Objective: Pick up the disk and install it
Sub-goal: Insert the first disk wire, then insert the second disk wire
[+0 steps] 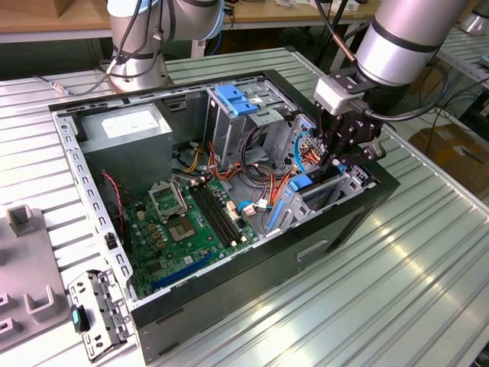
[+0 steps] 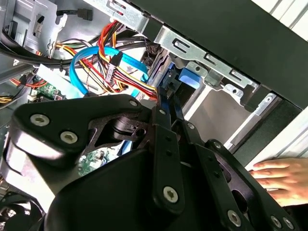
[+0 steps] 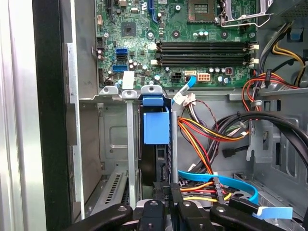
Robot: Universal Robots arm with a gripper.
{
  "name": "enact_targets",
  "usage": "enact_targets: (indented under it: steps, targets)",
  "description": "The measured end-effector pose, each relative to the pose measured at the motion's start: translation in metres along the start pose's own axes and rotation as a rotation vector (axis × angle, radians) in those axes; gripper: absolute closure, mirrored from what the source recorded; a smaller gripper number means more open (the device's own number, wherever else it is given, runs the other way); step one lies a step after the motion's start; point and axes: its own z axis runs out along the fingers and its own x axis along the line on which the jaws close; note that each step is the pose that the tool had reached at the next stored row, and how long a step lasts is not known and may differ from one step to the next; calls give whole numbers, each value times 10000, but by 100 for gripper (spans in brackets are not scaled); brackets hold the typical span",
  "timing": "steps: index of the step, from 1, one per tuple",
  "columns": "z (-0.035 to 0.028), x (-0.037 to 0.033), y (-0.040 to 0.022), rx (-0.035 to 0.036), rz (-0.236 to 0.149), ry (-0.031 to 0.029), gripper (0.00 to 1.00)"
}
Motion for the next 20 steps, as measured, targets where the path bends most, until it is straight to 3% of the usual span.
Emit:
enact_targets:
  steps: [6,7,11,12,13,20]
  targets:
    - [-15,-1,-1,0,1,-3,83]
    - [-55,-2,-3,1,0,-1,76]
    - [-148,-4,-7,3,0,-1,76]
    - [-154,-4,-7,4,0,-5,77]
    - [-157,-4,-8,4,0,-2,89]
    - [-174,-4,-8,3,0,-1,89]
